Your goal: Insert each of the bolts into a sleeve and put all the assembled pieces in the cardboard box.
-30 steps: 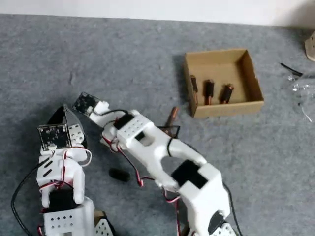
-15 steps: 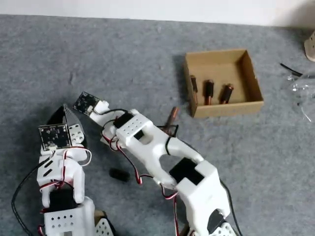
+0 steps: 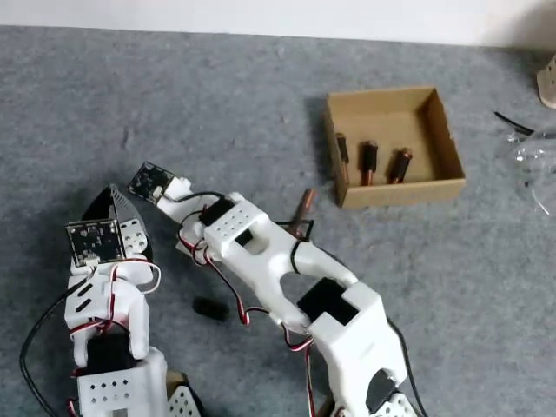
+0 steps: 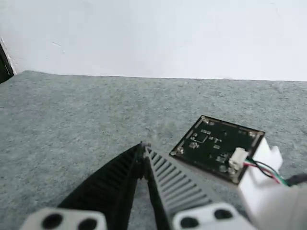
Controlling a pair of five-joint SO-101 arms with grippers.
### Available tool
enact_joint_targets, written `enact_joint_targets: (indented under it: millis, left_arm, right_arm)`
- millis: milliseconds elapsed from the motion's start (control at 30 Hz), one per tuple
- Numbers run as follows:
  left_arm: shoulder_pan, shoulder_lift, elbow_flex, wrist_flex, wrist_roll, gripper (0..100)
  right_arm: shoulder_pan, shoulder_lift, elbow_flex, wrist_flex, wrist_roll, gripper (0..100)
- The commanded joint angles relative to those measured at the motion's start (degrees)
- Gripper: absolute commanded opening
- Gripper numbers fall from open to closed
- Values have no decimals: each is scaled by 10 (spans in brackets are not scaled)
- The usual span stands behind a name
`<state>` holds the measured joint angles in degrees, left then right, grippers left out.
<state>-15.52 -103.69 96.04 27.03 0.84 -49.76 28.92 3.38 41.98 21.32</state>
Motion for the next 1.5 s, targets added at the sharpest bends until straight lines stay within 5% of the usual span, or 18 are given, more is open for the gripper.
enact_joint_targets:
  millis: [0, 67, 567, 1133, 1300, 1467]
  left_arm:
    - [-7, -10, 2, -12, 4, 7]
    - [-6, -10, 2, -12, 4, 7]
    - [6, -9, 6, -13, 4, 7]
    - [37, -8, 7, -11, 1, 7]
    - [100, -7, 0, -1, 0, 7]
    - [211, -7, -50, 83, -84, 8]
  right_arm:
    - [12, 5, -8, -11, 5, 78]
    - [13, 5, -8, -10, 5, 0]
    - [16, -116, 17, 58, -6, 5]
    - [145, -711, 454, 24, -36, 5]
    - [199, -906, 605, 26, -35, 5]
    - [276, -1098, 749, 29, -35, 5]
